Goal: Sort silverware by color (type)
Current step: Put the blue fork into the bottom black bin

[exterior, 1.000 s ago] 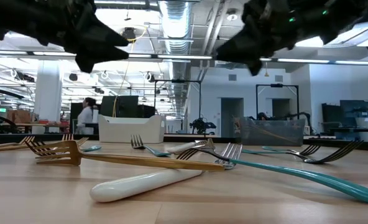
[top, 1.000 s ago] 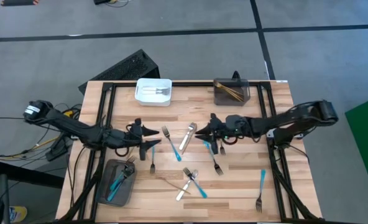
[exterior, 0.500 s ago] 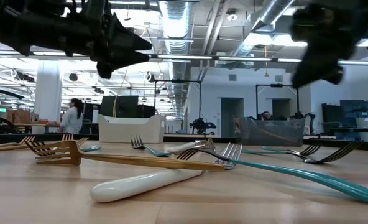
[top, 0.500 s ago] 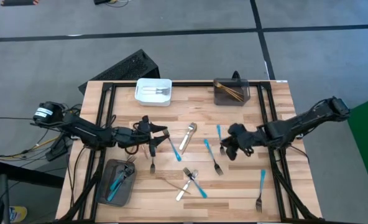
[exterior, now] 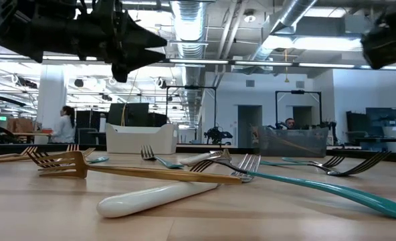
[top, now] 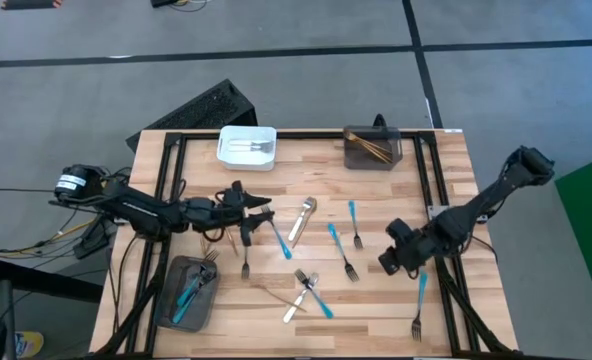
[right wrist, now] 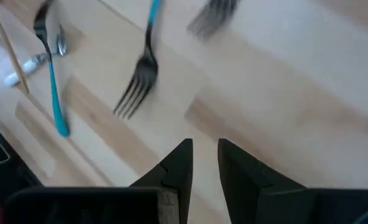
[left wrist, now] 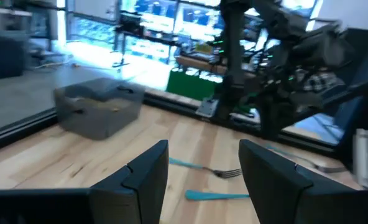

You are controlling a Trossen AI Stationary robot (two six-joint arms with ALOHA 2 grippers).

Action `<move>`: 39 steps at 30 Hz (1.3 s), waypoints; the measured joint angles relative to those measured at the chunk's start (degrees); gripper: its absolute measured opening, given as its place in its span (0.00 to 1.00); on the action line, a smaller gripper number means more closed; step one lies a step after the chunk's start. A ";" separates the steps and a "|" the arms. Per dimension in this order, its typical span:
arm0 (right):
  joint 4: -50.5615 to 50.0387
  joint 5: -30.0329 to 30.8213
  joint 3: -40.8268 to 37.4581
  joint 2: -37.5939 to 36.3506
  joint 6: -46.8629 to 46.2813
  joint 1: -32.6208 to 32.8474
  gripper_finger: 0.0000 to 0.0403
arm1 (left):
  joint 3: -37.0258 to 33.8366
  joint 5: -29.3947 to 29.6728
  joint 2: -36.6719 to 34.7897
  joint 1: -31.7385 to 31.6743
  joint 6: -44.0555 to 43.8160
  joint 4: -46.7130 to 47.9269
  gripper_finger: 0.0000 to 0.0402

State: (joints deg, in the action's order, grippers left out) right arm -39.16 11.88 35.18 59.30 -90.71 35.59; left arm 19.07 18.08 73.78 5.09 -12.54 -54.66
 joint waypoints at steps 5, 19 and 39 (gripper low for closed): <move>-0.01 -0.33 0.00 2.52 -13.72 6.43 0.25 | 0.02 -1.82 0.00 -0.23 2.95 0.06 0.45; -0.73 -19.37 1.98 17.02 -36.90 15.43 0.25 | 0.02 -18.72 0.02 -4.68 6.72 0.31 0.45; -2.75 -22.18 10.88 34.11 -36.36 18.94 0.42 | 0.04 -18.88 0.11 -8.75 3.25 1.03 0.45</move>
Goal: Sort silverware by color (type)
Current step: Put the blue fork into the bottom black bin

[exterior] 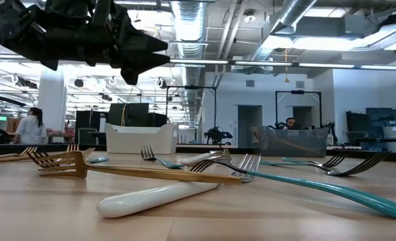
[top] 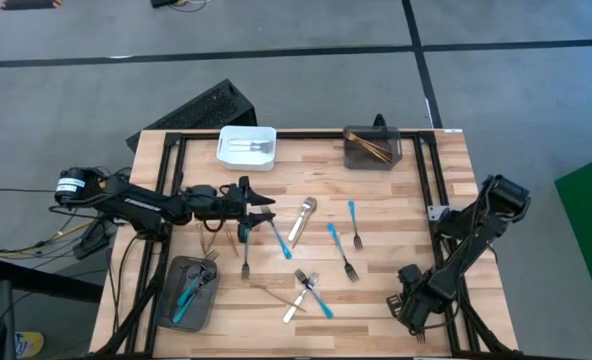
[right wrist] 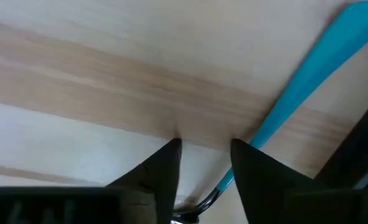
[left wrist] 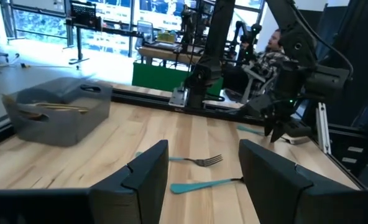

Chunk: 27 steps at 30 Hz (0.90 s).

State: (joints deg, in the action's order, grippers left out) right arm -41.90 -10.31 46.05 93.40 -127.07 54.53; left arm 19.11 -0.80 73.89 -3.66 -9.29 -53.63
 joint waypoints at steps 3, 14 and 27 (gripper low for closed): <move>-1.19 -0.34 0.04 0.68 0.18 -1.27 0.47 | 0.00 0.00 0.00 0.00 -0.30 0.16 0.45; -14.52 0.49 7.61 -0.75 -1.67 1.10 0.44 | 0.00 2.34 0.02 -0.26 0.58 5.05 0.45; -10.80 -3.74 7.30 7.90 2.51 3.02 0.38 | 0.02 2.98 0.07 -0.24 -1.12 6.81 0.45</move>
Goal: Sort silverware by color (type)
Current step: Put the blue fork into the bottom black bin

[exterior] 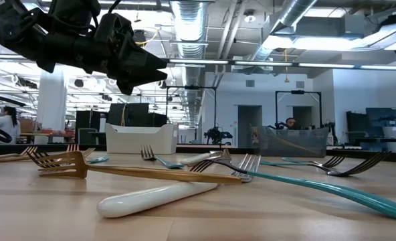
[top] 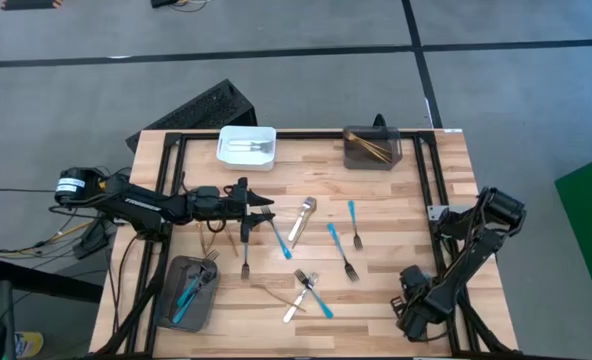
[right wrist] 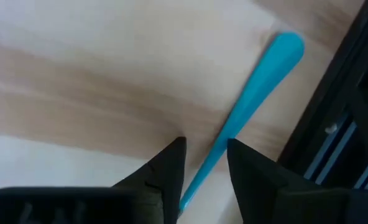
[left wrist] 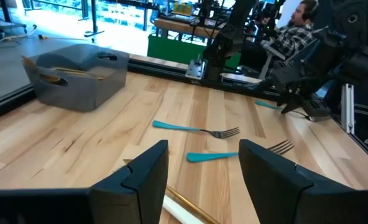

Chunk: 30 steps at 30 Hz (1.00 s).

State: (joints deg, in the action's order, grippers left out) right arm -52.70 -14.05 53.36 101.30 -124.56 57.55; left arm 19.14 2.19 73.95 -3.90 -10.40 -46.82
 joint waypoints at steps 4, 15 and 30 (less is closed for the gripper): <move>1.03 -1.65 0.69 0.56 2.38 -0.42 0.34 | -0.02 0.01 0.00 0.02 -0.02 -0.03 0.45; 2.71 28.58 2.39 -3.65 19.38 -9.09 0.06 | 0.00 0.01 0.00 0.06 -1.31 -0.06 0.45; -0.55 28.72 2.48 -4.62 52.24 -25.47 0.33 | 0.00 -0.32 0.00 1.36 -2.80 2.94 0.45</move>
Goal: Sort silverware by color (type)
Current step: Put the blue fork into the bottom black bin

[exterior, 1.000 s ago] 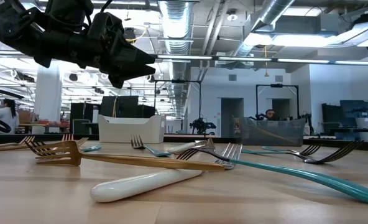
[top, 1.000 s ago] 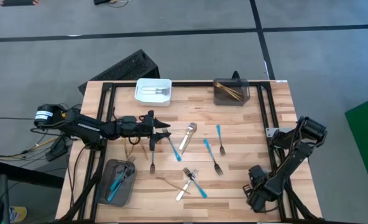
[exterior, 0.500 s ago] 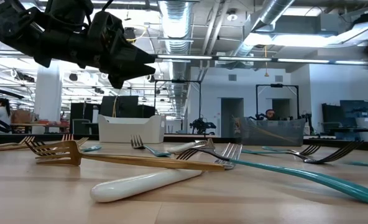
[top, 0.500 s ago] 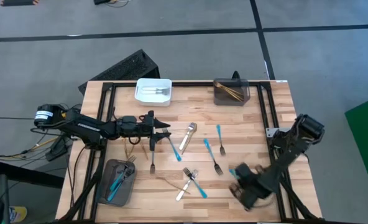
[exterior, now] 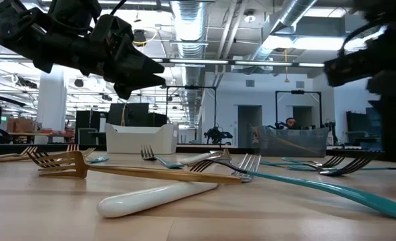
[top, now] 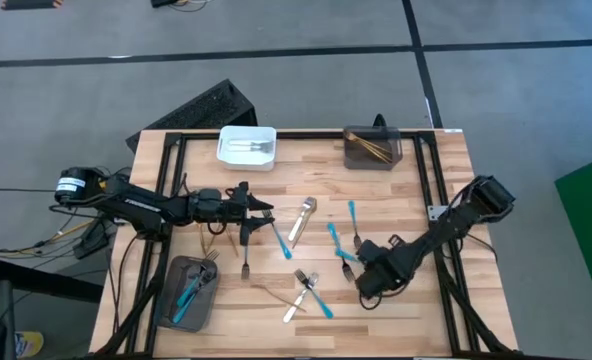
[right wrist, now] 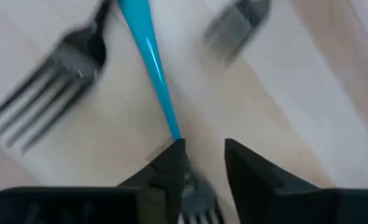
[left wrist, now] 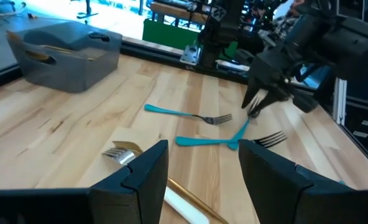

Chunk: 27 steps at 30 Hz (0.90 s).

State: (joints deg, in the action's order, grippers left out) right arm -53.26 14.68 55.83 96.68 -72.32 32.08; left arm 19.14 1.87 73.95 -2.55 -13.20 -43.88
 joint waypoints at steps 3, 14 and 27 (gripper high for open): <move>0.64 -2.35 0.04 0.06 6.73 -1.59 0.40 | 0.00 0.04 0.00 0.00 -0.53 -0.02 0.45; 10.60 -8.13 -5.10 -0.19 21.03 -5.42 0.34 | 0.00 0.60 0.00 1.26 -2.71 -0.17 0.45; 15.80 -1.28 -7.86 -6.67 31.18 -11.06 0.03 | -0.02 7.24 0.00 4.58 -2.72 -0.90 0.45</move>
State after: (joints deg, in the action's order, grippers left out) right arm -37.45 13.39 47.97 90.01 -41.14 21.02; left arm 19.11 9.10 73.95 2.03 -15.92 -44.78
